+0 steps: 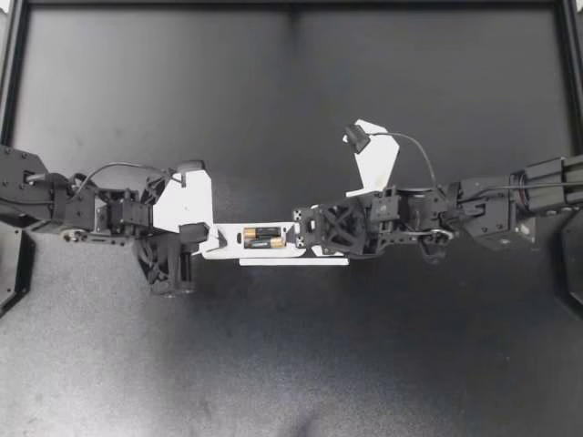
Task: Place the battery into the slot of the remote controller.
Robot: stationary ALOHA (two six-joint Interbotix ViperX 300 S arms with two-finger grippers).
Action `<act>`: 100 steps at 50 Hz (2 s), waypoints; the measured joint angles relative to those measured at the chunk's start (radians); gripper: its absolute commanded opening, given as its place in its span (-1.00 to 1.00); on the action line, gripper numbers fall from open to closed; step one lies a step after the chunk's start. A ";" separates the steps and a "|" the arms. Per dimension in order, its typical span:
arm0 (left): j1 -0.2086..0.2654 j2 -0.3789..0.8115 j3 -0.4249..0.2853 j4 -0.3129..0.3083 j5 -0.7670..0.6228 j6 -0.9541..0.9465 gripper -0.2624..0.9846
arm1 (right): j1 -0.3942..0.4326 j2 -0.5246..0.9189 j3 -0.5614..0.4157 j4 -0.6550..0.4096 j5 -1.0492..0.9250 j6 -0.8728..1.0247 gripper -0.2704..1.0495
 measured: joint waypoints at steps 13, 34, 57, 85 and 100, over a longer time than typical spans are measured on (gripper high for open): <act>0.000 0.002 0.000 0.002 0.000 0.000 -0.83 | 0.002 0.025 -0.015 -0.008 0.009 0.002 -0.80; 0.000 0.002 0.000 0.002 -0.002 0.000 -0.83 | 0.003 0.066 -0.054 -0.046 0.046 0.002 -0.80; 0.000 -0.017 -0.048 0.002 -0.006 0.009 -0.83 | 0.003 -0.074 0.014 -0.219 0.100 -0.018 -0.80; -0.002 0.130 -0.192 0.002 -0.005 0.011 -0.83 | 0.000 -0.222 0.032 -0.756 0.399 -0.098 -0.80; -0.005 0.181 -0.218 0.000 -0.008 0.008 -0.83 | 0.000 -0.233 0.032 -0.759 0.399 -0.098 -0.80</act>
